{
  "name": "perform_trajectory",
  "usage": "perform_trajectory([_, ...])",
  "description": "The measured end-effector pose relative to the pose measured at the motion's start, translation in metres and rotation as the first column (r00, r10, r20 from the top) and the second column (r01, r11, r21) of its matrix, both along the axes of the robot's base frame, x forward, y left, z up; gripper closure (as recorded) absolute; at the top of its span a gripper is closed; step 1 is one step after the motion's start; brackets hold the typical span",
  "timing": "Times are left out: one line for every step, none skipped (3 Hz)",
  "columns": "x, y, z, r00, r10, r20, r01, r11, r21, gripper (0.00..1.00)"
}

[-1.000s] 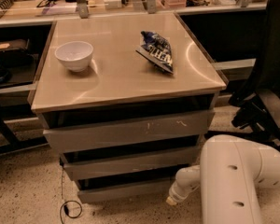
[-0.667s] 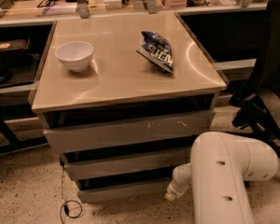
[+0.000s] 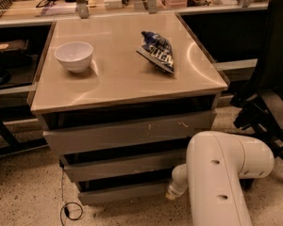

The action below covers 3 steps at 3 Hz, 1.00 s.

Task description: Close bottom drawer

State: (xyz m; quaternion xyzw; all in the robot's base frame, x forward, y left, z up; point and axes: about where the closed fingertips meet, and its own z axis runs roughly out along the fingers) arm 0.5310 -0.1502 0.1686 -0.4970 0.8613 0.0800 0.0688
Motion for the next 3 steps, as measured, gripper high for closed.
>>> perform_trajectory([0.0, 0.0, 0.0, 1.0, 0.0, 0.0, 0.0, 1.0, 0.0, 0.58])
perform_trajectory([0.0, 0.0, 0.0, 1.0, 0.0, 0.0, 0.0, 1.0, 0.0, 0.34])
perform_trajectory([-0.0001, 0.0, -0.0001, 1.0, 0.0, 0.0, 0.0, 1.0, 0.0, 0.11])
